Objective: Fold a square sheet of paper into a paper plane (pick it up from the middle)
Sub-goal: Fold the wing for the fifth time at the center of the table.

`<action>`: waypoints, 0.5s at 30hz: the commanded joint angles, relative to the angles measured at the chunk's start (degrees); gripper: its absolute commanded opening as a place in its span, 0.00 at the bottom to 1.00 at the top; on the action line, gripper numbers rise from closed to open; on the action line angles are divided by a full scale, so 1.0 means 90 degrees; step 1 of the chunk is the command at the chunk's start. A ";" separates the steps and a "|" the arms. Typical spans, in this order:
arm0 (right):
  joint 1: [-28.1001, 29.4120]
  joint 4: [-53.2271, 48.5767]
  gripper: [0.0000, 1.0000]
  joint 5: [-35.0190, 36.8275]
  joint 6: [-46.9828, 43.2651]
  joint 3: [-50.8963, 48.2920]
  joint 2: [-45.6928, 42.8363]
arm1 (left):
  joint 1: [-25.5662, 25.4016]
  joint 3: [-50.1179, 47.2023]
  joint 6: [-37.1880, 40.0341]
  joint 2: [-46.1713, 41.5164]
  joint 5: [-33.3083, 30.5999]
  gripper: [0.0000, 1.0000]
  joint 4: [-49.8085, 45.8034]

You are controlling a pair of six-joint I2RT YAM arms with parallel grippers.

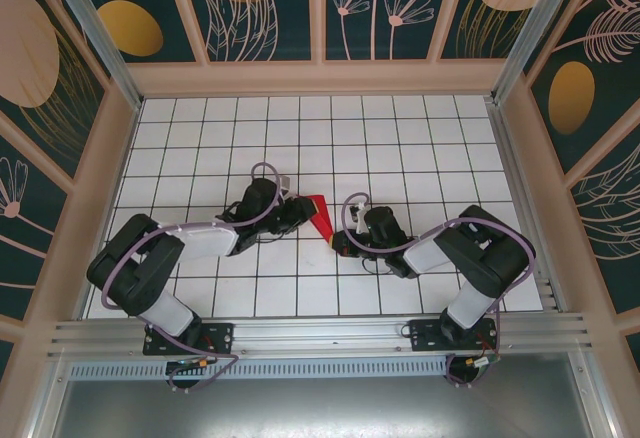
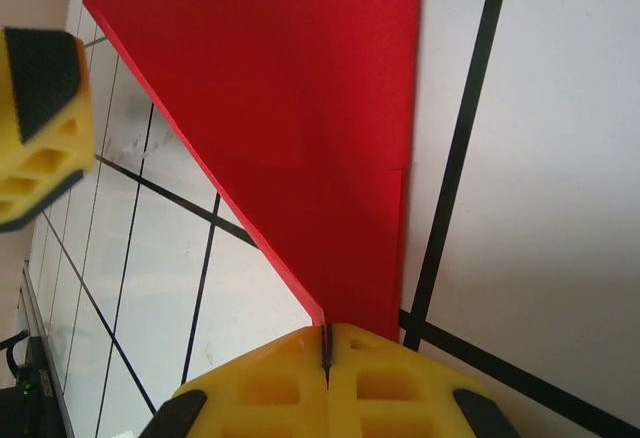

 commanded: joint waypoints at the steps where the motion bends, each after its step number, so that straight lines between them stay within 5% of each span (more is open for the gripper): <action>1: 0.0045 -0.0770 0.01 0.0091 0.0022 -0.0122 0.0245 | -0.0006 -0.0023 0.0003 0.0052 -0.0204 0.47 0.0340; 8: 0.0056 -0.1346 0.02 0.0406 -0.0880 0.0052 -0.0097 | 0.0018 0.0973 0.0564 -0.0449 -0.2145 0.81 -0.2741; 11: 0.0123 -0.1324 0.02 0.0611 -0.1232 0.0053 -0.0251 | 0.0118 0.1508 0.0661 -0.0106 -0.2128 0.83 -0.3506; 15: 0.0313 -0.1266 0.02 0.1039 -0.1880 0.0060 -0.0487 | 0.0132 0.1833 0.0738 0.0459 -0.1700 0.70 -0.3774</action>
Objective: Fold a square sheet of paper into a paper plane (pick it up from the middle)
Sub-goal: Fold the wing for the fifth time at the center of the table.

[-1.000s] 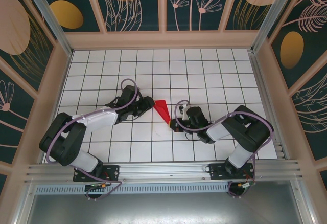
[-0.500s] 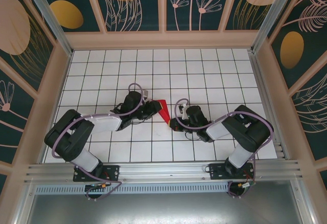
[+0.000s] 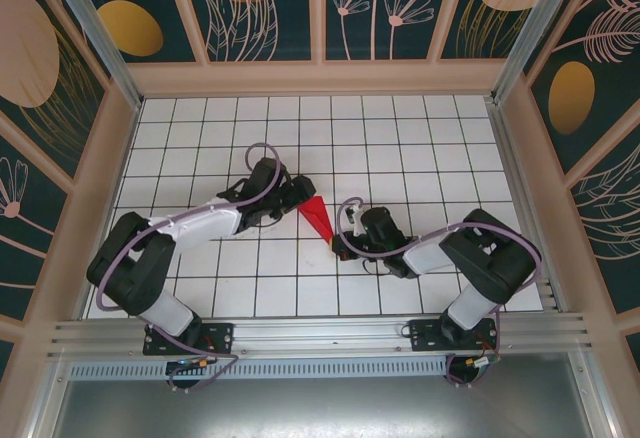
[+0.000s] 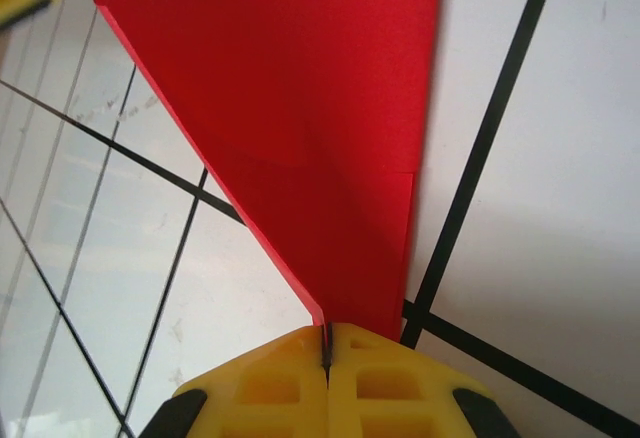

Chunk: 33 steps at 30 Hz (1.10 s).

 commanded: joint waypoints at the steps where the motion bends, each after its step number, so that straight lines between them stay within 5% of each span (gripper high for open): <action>1: 0.0128 -0.0566 0.02 0.0620 -0.0878 -0.0039 -0.0199 | 0.0016 0.0136 0.0148 0.0437 0.0093 0.68 -0.0798; 15: 0.0389 -0.0160 0.02 0.1131 -0.1690 -0.0222 -0.0366 | 0.0039 -0.0010 -0.0145 0.0586 0.0466 0.67 -0.0553; 27: 0.0786 0.0164 0.06 0.1672 -0.2269 -0.0269 -0.0281 | 0.0042 0.0165 0.0069 0.0958 0.0760 0.22 -0.0629; 33: 0.0890 -0.0086 0.14 0.1696 -0.2588 -0.0097 -0.0338 | 0.0044 0.0155 0.0115 0.0923 0.0729 0.07 -0.0682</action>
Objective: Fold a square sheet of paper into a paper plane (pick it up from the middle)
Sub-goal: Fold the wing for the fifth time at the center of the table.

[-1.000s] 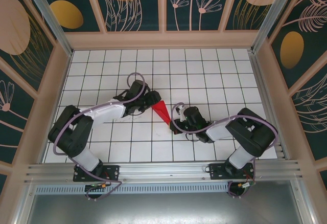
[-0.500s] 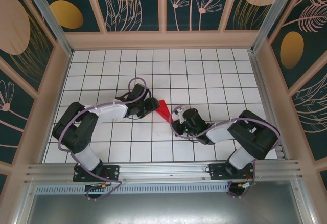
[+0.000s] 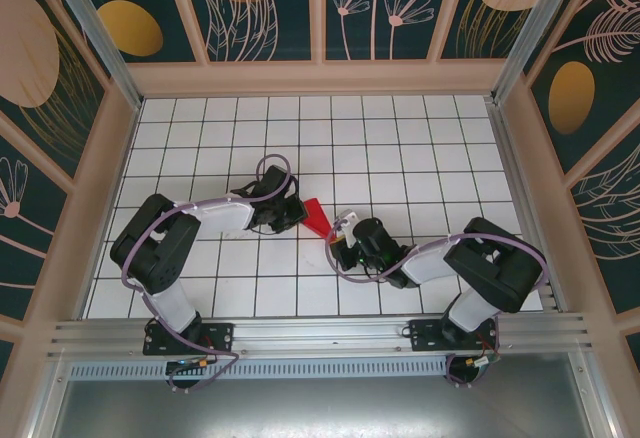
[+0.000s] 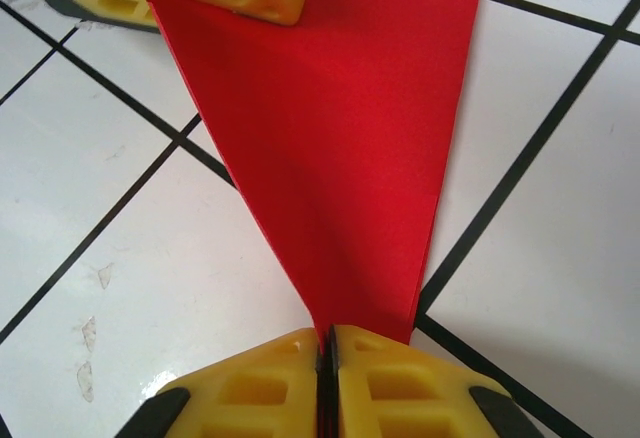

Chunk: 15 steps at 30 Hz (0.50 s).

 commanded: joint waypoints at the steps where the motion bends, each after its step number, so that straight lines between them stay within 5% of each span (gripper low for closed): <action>1: 0.0127 -0.0116 0.15 0.0193 -0.0348 0.0134 -0.0038 | 0.0027 0.0082 0.0073 0.0020 0.0004 0.07 -0.0128; 15: 0.0456 -0.0714 0.17 0.0994 -0.0857 0.0735 0.0294 | 0.0023 0.0050 0.0002 0.0067 0.0209 0.02 0.0027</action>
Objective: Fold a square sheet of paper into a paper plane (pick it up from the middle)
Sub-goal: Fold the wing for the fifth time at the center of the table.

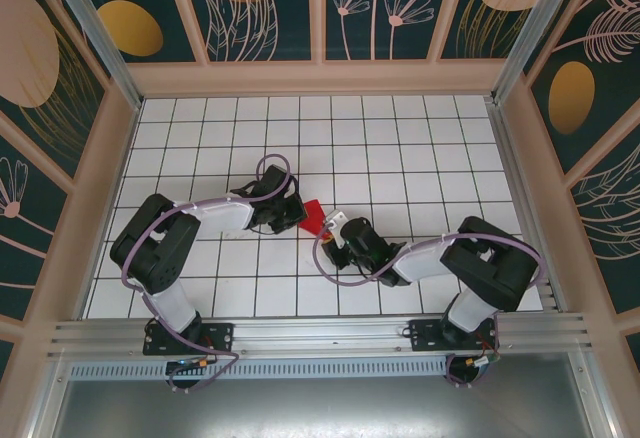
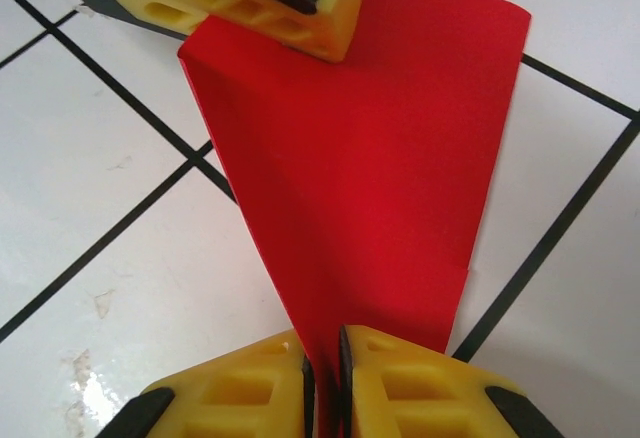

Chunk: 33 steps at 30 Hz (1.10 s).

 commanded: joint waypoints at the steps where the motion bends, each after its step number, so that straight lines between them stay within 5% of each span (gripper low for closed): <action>1: 0.0064 -0.0160 0.16 0.0290 -0.0192 0.0190 0.0122 | 0.0021 0.0051 0.0008 0.0067 0.0127 0.02 0.0024; 15: 0.0023 0.0113 0.05 -0.0184 0.0206 0.0060 -0.0033 | 0.0061 -0.0043 -0.0105 -0.0055 -0.0011 0.05 0.0043; 25: -0.0572 0.0736 0.00 -0.1557 0.1526 -0.0367 -0.0070 | 0.0081 -0.0137 -0.0097 -0.0837 -0.0669 0.38 -0.0126; 33: -0.0963 0.1309 0.00 -0.2505 0.2536 -0.0570 0.0042 | 0.0085 -0.0429 -0.0124 -0.1474 -0.1102 0.46 -0.0106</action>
